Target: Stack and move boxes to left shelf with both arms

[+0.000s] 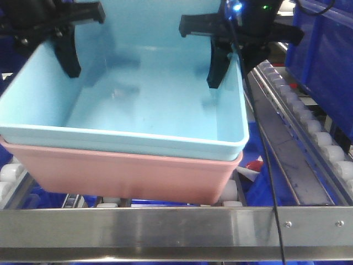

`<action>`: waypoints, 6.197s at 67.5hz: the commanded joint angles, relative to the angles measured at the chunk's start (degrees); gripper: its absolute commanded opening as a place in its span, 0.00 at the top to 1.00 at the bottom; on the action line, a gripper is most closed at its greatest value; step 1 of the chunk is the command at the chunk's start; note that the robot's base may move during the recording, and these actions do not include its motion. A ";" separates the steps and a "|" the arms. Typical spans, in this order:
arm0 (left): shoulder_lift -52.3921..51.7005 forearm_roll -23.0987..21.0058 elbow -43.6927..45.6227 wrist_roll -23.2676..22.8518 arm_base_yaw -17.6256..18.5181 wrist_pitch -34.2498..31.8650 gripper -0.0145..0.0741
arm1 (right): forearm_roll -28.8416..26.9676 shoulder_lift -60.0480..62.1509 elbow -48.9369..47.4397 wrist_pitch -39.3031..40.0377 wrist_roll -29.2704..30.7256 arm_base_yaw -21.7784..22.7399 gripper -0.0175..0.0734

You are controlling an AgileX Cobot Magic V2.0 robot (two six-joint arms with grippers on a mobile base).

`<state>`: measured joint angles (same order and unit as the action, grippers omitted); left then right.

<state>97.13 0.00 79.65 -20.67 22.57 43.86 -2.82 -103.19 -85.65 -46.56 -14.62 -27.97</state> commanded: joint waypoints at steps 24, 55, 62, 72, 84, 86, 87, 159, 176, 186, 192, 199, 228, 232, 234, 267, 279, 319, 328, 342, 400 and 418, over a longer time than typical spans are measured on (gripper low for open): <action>-0.60 -1.26 4.21 0.80 -0.16 -6.40 0.77 | 0.63 2.26 -5.75 2.90 3.02 0.07 0.58; -0.49 -1.01 9.43 1.20 -0.16 1.55 0.19 | 1.62 2.60 -6.54 0.28 3.02 0.07 0.12; -1.20 -1.01 9.73 2.47 -0.16 2.92 0.19 | 2.82 3.92 -6.54 -0.17 2.97 0.07 0.12; -3.60 -0.65 9.73 2.84 -0.16 3.28 0.19 | 4.75 6.69 -6.54 -0.40 2.73 0.50 0.12; -7.47 -0.41 9.73 5.08 -0.16 4.82 0.25 | 4.82 11.36 -6.54 -2.86 2.72 2.57 0.15; -8.23 0.00 9.73 5.08 -0.16 5.25 0.28 | 4.82 11.93 -6.48 -3.33 2.72 2.91 0.18; -8.82 0.00 9.73 5.08 -0.16 5.43 0.29 | 4.82 12.47 -6.36 -3.78 2.72 3.06 0.21; -72.08 3.04 -46.01 6.93 -0.16 -18.77 0.84 | 5.02 66.86 53.19 25.76 8.48 3.40 0.73; -77.95 3.02 -49.15 10.24 -0.16 -20.27 0.84 | 5.02 74.37 60.97 33.63 9.43 3.40 0.73; -77.95 2.59 -49.15 10.24 -0.16 -19.91 0.84 | 5.02 74.37 60.97 34.95 9.43 3.40 0.73; -77.95 2.59 -49.15 10.24 -0.16 -19.91 0.84 | 5.02 74.37 61.02 34.48 9.43 3.40 0.73; -77.95 2.59 -49.15 10.24 -0.16 -19.91 0.84 | 5.02 74.37 61.02 34.43 9.43 3.40 0.73; -78.26 2.59 -49.33 10.24 -1.05 -20.05 0.84 | 5.02 74.37 61.02 34.43 9.43 3.40 0.73; -79.32 0.73 -50.34 12.22 -2.74 -21.05 0.84 | 5.02 74.37 61.02 34.43 9.43 3.40 0.73; -80.13 -1.41 -51.42 14.99 -3.92 -22.17 0.84 | 5.02 74.37 61.02 34.43 9.43 3.40 0.73; -98.63 -8.26 -75.09 20.67 -20.21 -35.92 0.84 | 5.02 74.37 61.02 34.41 9.43 3.40 0.73; -98.63 -6.74 -81.20 20.67 -20.21 -45.86 0.84 | 5.02 74.37 61.02 34.41 9.43 3.40 0.73; -98.63 -5.48 -81.08 20.67 -20.21 -46.84 0.84 | 5.02 74.37 61.02 34.41 9.43 3.40 0.73; -98.63 -5.48 -81.08 20.67 -20.21 -46.84 0.84 | 5.02 74.37 61.02 34.41 9.43 3.40 0.73; -98.63 -5.48 -81.08 20.67 -20.21 -46.84 0.84 | 5.02 74.37 61.02 34.41 9.43 3.40 0.73; -98.63 -5.48 -81.08 20.67 -20.21 -46.84 0.84 | 4.59 105.08 85.59 41.38 9.43 25.70 0.73; -98.63 -5.48 -81.08 20.67 -20.21 -46.84 0.84 | 4.52 104.88 86.01 42.02 9.43 25.70 0.73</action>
<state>-0.62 -5.58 -1.64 0.00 2.34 2.22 1.41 0.59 1.69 -10.10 -5.52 -2.47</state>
